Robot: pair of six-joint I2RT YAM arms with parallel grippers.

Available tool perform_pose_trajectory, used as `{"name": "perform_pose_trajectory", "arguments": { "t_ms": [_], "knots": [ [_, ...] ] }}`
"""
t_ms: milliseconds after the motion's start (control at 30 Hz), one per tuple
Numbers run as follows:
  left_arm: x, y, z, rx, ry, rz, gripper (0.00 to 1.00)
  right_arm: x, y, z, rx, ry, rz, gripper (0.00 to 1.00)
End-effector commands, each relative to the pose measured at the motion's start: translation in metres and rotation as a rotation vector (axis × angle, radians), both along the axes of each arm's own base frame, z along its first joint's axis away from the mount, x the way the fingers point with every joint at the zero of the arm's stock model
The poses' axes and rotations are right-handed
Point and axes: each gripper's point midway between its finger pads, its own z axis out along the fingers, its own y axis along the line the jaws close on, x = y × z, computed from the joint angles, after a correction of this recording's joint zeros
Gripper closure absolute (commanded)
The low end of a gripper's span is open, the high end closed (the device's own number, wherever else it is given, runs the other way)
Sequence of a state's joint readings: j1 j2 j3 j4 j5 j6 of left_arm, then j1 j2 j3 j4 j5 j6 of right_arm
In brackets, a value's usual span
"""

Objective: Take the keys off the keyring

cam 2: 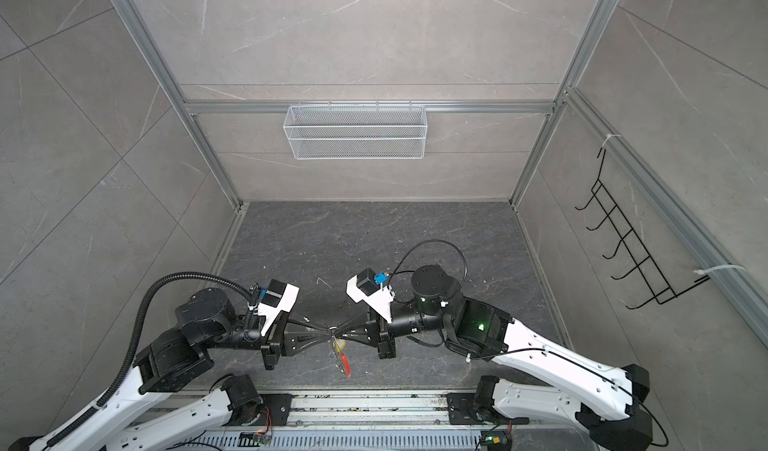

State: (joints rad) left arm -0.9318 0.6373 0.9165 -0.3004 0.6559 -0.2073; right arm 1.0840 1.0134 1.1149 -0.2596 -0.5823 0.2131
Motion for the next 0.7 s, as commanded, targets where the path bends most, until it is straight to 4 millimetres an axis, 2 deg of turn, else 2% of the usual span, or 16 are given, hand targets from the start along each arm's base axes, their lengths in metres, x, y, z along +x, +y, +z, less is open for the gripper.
{"name": "perform_pose_trajectory", "arguments": {
  "t_ms": [0,133,333,667],
  "knots": [
    [-0.004,0.01,0.017,-0.024,-0.027,0.023,0.72,0.006,-0.006,-0.001,-0.08,-0.005,-0.045,1.0],
    [-0.004,0.015,0.016,0.019,-0.025,0.039,0.68,0.012,-0.009,-0.011,-0.193,0.013,-0.071,1.0],
    [0.001,0.009,0.009,0.086,-0.005,0.039,0.68,0.017,-0.013,-0.021,-0.338,0.016,-0.089,1.0],
    [0.012,-0.001,0.006,0.121,-0.003,0.057,0.7,0.018,-0.013,-0.018,-0.386,0.022,-0.081,1.0]
  ]
}}
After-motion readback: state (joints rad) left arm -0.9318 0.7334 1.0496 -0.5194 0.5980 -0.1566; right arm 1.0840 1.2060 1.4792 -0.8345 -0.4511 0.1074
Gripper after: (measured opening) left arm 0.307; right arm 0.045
